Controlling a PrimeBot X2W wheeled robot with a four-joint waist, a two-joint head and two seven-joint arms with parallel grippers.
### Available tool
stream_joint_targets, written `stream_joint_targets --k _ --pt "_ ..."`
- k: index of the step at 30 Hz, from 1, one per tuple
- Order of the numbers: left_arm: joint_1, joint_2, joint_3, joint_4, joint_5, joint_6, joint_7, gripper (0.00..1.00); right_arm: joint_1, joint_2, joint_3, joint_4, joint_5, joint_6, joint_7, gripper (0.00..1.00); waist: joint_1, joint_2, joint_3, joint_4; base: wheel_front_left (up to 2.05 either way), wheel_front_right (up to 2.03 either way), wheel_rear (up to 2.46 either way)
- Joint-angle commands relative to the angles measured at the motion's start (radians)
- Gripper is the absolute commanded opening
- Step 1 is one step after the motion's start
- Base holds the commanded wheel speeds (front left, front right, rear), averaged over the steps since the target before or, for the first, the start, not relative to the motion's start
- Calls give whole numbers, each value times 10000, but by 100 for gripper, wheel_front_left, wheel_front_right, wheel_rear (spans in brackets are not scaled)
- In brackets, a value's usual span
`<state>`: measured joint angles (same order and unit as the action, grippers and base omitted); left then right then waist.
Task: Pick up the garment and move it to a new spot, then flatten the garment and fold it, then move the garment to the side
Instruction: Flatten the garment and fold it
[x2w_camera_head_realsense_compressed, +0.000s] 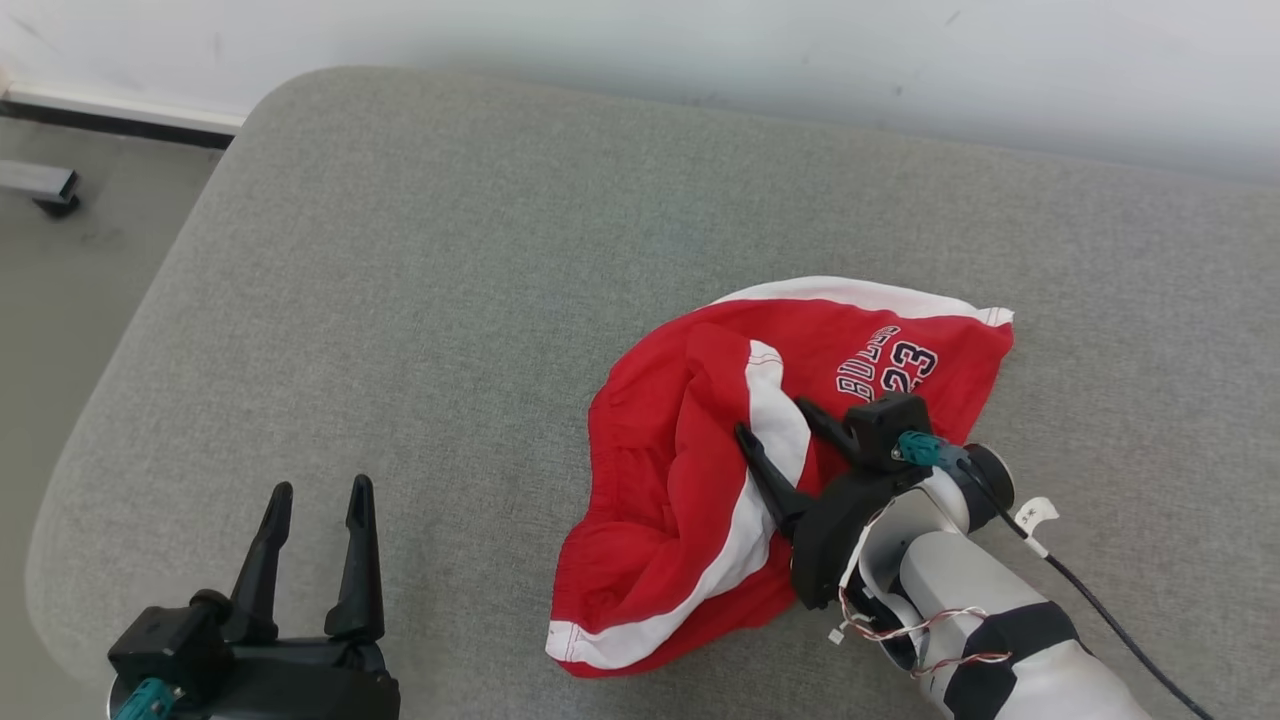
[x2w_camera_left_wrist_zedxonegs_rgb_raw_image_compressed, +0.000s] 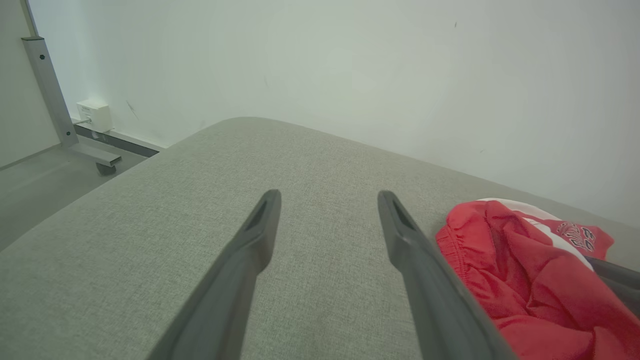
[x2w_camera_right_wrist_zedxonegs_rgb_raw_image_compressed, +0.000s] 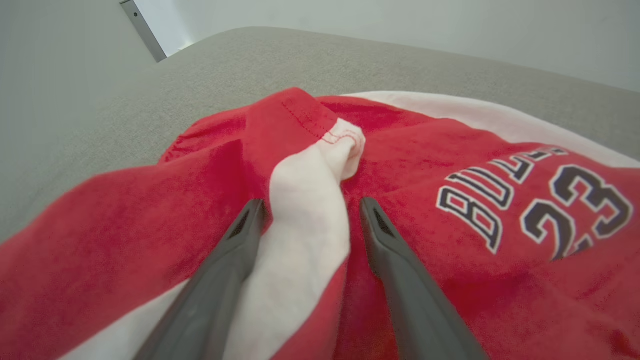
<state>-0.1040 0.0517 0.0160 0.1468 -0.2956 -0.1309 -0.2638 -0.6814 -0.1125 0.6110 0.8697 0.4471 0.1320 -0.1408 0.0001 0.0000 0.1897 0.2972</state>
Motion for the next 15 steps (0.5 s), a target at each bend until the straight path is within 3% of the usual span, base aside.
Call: stream_joint_targets --k 1,2,10,15 --pt "-133 -18 25 20 -45 13 -4 100 -136 49 149 155 230 -31 -66 37 -1 0 186 154 0 0 0" --pt "-134 -17 58 21 -59 12 -4 100 -206 50 246 222 312 -31 -189 0 -1 0 191 126 0 0 0" --pt "76 -13 155 82 66 12 -4 100 -133 -138 464 71 706 -31 -1175 0 -1 0 -152 -676 0 0 0" --pt "249 -12 191 122 118 11 -4 100 665 -497 -403 -1401 296 -31 -1242 0 -1 0 -390 -1470 0 0 0"
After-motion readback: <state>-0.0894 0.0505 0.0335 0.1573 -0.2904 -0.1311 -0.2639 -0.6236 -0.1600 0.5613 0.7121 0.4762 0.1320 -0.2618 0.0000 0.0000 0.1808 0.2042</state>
